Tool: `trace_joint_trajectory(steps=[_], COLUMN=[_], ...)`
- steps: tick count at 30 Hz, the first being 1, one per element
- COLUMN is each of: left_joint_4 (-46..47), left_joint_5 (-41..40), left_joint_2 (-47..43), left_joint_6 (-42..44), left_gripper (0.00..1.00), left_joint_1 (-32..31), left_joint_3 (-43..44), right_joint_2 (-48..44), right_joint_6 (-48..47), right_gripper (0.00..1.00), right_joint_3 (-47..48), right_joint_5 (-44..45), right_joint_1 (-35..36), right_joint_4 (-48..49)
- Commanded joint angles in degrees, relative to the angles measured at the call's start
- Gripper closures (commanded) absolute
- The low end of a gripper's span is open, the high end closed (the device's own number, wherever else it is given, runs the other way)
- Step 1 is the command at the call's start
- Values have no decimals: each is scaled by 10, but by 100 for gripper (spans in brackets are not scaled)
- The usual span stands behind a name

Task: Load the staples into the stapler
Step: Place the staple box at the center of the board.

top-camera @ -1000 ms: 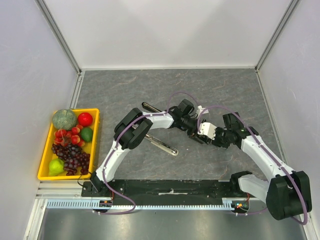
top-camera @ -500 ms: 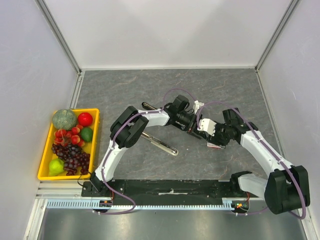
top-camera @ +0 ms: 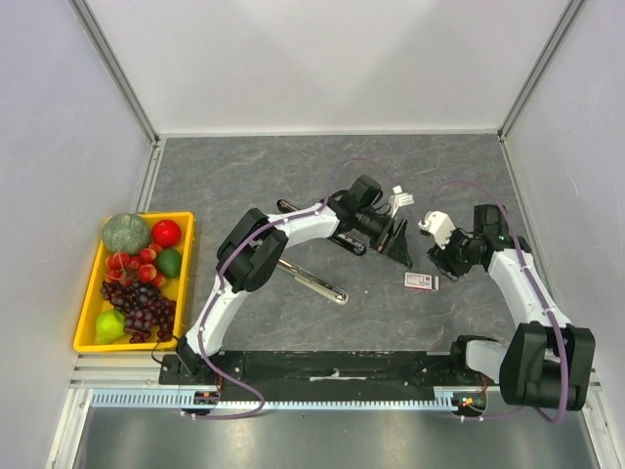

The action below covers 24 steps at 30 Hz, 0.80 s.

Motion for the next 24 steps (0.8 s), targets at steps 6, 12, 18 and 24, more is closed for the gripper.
trace_joint_trajectory(steps=[6,12,18,24], left_joint_4=[-196,-224,-244,-260], left_joint_5=[-182,-284,-243,-227], left_joint_2=[-13,-3,11,25], left_joint_6=[302,458,512,540], left_gripper=[3,1,0,0], left_joint_1=[-39,-76,-79,-90], left_joint_3=[126,139,146,155], right_joint_2=[113,74,35,81], right_joint_6=[41,-80,-258,-364], right_gripper=[43,37,28,27], right_joint_3=[50,17,-18,-11], right_joint_5=[-88,-129,-155,-179], right_joint_1=[-118,-123,-123,-123], right_joint_4=[-15,-34,-63,-101])
